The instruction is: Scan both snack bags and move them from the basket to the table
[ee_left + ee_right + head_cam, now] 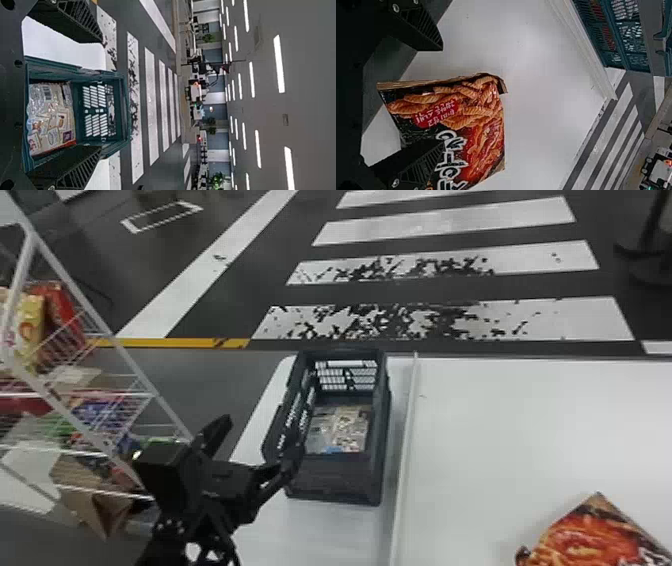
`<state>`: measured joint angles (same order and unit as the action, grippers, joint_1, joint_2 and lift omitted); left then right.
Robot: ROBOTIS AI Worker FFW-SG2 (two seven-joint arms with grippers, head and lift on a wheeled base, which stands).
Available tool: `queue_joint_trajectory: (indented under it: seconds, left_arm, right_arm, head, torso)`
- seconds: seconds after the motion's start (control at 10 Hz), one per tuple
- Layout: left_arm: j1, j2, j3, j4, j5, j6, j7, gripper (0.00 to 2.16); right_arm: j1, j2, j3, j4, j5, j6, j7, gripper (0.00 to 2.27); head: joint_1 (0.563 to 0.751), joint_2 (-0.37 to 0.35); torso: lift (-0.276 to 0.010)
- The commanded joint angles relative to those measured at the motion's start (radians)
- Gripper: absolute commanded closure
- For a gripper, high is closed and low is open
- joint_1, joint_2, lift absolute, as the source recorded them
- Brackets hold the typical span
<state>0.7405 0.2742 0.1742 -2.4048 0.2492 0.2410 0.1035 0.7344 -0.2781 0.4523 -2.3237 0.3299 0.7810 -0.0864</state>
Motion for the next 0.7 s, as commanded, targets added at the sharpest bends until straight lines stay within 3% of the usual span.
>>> queue_joint_trajectory:
  seconds: [0.0,0.6]
  left_arm:
    - [0.0,0.0,0.002,0.003,0.009,0.001,-0.004,0.03]
    - [-0.001,0.008,0.014,-0.005,0.041,0.001,-0.03,0.03]
  right_arm:
    - [-0.029,0.0,0.025,0.038,0.02,-0.015,-0.023,0.11]
    - [-0.055,-0.032,0.022,0.106,0.049,-0.067,-0.036,0.21]
  head:
    - [0.695,0.327]
    - [0.695,0.311]
  torso:
    - [-0.098]
    - [-0.098]
